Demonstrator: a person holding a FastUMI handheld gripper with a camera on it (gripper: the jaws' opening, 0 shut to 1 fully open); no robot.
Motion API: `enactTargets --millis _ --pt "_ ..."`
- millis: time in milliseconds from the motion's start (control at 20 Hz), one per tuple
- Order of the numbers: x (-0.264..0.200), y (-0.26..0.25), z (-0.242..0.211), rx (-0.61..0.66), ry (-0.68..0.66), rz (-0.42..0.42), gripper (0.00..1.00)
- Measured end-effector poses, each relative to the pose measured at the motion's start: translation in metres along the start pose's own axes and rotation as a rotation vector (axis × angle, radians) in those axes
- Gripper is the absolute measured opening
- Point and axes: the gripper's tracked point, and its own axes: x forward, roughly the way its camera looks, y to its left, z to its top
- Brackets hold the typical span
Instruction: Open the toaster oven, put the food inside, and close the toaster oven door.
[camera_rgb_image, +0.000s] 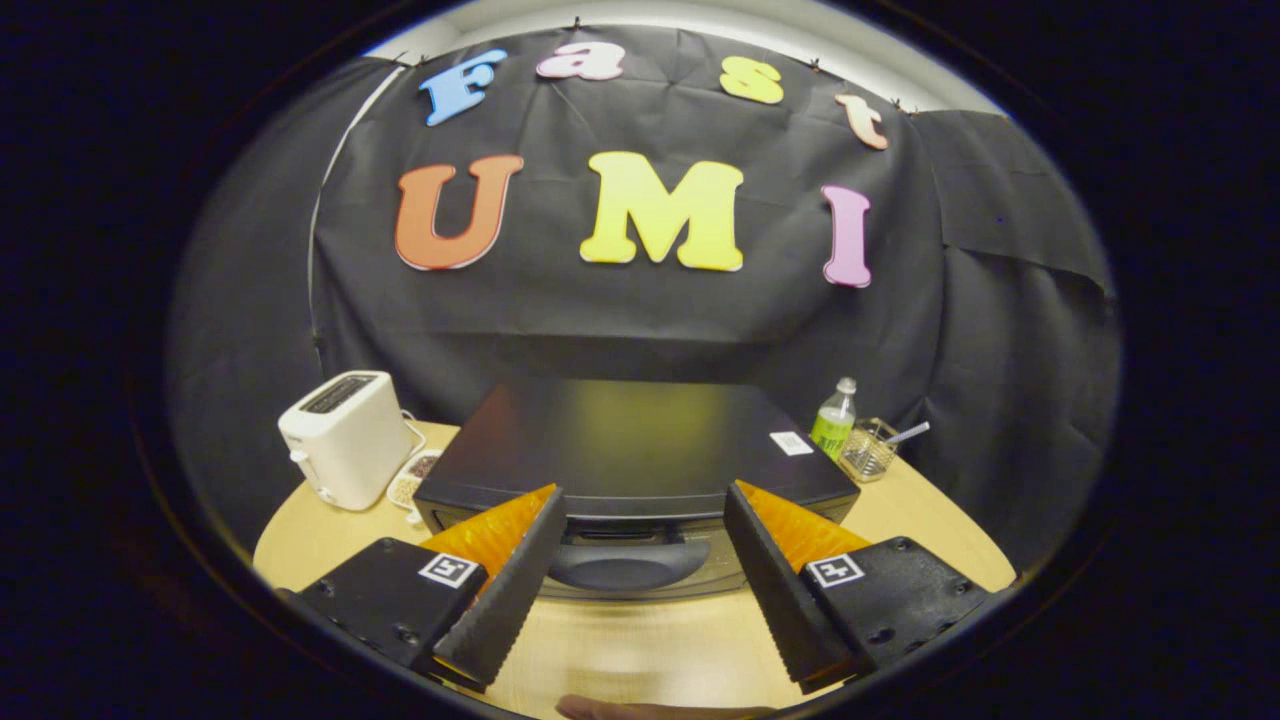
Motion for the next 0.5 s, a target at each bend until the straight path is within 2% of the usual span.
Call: enactTargets --millis 100,150,200,300,500 --pt "0.013 0.004 -0.011 0.020 0.045 0.015 1.00" --pt "0.014 0.008 -0.018 0.047 0.065 0.048 1.00" --pt "0.020 0.012 -0.012 0.070 0.036 0.061 1.00" --pt "0.011 0.021 -0.017 0.060 0.066 0.096 0.99" --pt "0.012 0.020 -0.020 0.043 0.078 0.086 1.00"
